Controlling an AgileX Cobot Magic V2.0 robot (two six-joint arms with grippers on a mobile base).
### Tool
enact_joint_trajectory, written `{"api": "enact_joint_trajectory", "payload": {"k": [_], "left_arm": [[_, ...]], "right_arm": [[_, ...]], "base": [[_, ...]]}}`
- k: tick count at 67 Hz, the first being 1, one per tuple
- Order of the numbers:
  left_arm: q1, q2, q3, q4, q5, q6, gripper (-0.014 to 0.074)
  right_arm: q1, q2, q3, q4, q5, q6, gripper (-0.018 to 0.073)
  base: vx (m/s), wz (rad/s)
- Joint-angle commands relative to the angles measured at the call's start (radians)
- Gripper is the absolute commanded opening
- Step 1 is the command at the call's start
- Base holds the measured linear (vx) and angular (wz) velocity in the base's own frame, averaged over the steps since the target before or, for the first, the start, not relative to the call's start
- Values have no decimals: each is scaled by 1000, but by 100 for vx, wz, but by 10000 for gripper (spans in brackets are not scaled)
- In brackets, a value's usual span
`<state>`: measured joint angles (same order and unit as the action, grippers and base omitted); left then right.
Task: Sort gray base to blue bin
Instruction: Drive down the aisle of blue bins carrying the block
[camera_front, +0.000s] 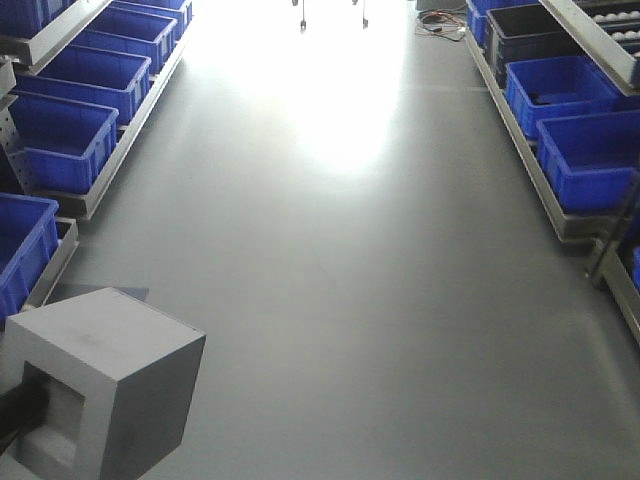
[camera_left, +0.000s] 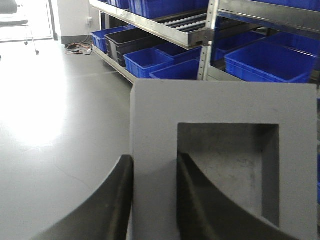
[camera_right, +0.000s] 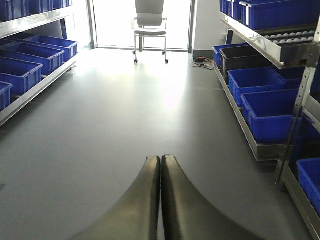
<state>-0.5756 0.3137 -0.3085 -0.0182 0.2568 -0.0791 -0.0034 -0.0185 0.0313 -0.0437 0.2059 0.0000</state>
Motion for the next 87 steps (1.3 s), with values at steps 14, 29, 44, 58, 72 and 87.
{"api": "enact_joint_trajectory", "payload": {"k": [14, 29, 44, 58, 72, 87], "left_arm": [[-5, 6, -30, -5, -111, -4, -7], [-5, 6, -30, -5, -111, -4, -7], [-5, 6, -30, -5, -111, -4, -7], [-5, 6, -30, -5, -111, -4, -7], [-5, 6, -30, -5, -111, -4, -7], [-5, 6, -30, -5, -111, -4, -7]], "right_arm": [[-2, -7, 6, -9, -78, -12, -5], [-2, -7, 6, -9, -79, -12, -5], [-2, -7, 6, -9, -79, -12, -5], [-2, -7, 6, -9, -79, -12, -5], [-2, -7, 6, -9, -79, -12, -5], [-2, -7, 6, -9, -79, -12, -5]], "base": [[53, 16], [52, 16], [48, 8], [45, 4], [40, 19], [36, 58]]}}
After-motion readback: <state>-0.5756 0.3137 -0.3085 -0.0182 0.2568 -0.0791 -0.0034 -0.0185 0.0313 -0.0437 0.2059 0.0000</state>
